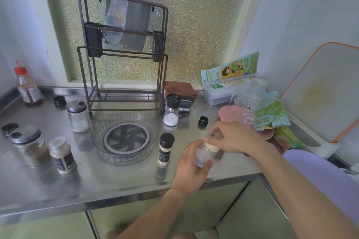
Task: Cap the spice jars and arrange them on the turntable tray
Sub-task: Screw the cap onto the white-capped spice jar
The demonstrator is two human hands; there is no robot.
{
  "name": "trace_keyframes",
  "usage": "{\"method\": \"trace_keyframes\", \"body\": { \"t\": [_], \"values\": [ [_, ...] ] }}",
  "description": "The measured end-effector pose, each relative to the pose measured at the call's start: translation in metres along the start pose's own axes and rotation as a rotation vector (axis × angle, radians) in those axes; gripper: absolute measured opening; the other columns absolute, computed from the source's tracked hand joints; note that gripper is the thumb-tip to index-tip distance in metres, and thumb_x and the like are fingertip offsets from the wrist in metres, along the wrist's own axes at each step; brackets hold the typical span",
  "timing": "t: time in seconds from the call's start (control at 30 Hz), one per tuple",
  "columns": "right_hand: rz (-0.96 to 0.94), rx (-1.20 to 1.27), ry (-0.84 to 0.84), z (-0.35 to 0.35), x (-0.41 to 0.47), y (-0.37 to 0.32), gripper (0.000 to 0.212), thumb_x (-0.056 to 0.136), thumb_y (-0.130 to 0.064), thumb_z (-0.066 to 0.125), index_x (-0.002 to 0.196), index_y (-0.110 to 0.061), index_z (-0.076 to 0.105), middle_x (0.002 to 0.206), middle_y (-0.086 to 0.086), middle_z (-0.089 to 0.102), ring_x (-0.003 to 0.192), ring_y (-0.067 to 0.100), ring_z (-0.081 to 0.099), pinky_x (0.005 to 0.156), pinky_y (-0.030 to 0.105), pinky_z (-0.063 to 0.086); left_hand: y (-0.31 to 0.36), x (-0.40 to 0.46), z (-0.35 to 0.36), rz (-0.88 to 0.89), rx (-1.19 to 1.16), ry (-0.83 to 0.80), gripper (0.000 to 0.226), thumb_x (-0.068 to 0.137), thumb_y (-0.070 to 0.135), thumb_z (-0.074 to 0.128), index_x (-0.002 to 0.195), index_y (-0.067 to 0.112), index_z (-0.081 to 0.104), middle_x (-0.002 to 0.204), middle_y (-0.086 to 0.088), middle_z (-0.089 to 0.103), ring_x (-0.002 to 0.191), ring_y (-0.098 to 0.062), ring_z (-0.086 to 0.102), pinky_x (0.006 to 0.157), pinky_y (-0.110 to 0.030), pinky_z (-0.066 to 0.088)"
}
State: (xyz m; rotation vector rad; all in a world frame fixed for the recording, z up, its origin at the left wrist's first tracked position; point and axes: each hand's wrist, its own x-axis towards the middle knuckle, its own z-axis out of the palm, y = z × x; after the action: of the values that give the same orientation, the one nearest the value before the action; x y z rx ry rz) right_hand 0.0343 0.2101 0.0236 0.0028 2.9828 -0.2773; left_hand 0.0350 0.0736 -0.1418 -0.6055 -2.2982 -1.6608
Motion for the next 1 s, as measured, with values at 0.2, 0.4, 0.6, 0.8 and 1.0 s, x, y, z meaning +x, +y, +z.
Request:
{"method": "trace_keyframes", "body": {
  "t": [0.2, 0.4, 0.6, 0.8, 1.0],
  "values": [
    [-0.016, 0.015, -0.013, 0.002, 0.001, 0.0, 0.052, 0.081, -0.055, 0.072, 0.123, -0.03, 0.056, 0.107, -0.003, 0.062, 0.093, 0.017, 0.06, 0.067, 0.03, 0.045, 0.0, 0.0, 0.0, -0.004, -0.005, -0.005, 0.049, 0.089, 0.033, 0.072, 0.132, 0.031, 0.048, 0.124, 0.014, 0.058, 0.116, -0.005, 0.056, 0.099, -0.031, 0.048],
    [-0.025, -0.009, 0.001, 0.006, 0.002, -0.001, 0.031, 0.079, -0.05, 0.073, 0.092, -0.027, 0.059, 0.092, 0.0, 0.064, 0.081, 0.019, 0.059, 0.059, 0.03, 0.04, 0.002, 0.0, -0.001, -0.014, -0.01, 0.009, 0.05, 0.088, 0.032, 0.073, 0.132, 0.032, 0.049, 0.124, 0.013, 0.058, 0.114, -0.004, 0.057, 0.099, -0.029, 0.049],
    [-0.022, 0.016, 0.006, 0.008, 0.002, 0.001, 0.038, 0.073, -0.049, 0.075, 0.104, -0.032, 0.06, 0.102, -0.003, 0.065, 0.092, 0.022, 0.062, 0.074, 0.036, 0.051, 0.002, 0.001, -0.002, -0.02, -0.001, 0.002, 0.049, 0.088, 0.032, 0.073, 0.131, 0.029, 0.05, 0.123, 0.012, 0.059, 0.114, -0.005, 0.057, 0.095, -0.022, 0.047],
    [-0.021, 0.102, 0.016, 0.007, 0.002, 0.001, 0.047, 0.074, -0.04, 0.083, 0.115, -0.032, 0.062, 0.111, -0.003, 0.069, 0.094, 0.017, 0.065, 0.078, 0.033, 0.055, 0.002, 0.0, -0.001, -0.038, 0.01, 0.022, 0.048, 0.088, 0.033, 0.073, 0.13, 0.03, 0.05, 0.121, 0.013, 0.059, 0.111, -0.006, 0.058, 0.095, -0.027, 0.048],
    [0.041, 0.139, 0.157, 0.02, 0.001, -0.007, 0.039, 0.076, -0.045, 0.08, 0.102, -0.017, 0.072, 0.097, 0.004, 0.073, 0.09, 0.025, 0.066, 0.073, 0.035, 0.053, 0.001, -0.001, -0.001, -0.066, 0.024, 0.034, 0.049, 0.09, 0.037, 0.072, 0.133, 0.028, 0.05, 0.123, 0.013, 0.06, 0.11, -0.006, 0.059, 0.093, -0.027, 0.051]
  ]
}}
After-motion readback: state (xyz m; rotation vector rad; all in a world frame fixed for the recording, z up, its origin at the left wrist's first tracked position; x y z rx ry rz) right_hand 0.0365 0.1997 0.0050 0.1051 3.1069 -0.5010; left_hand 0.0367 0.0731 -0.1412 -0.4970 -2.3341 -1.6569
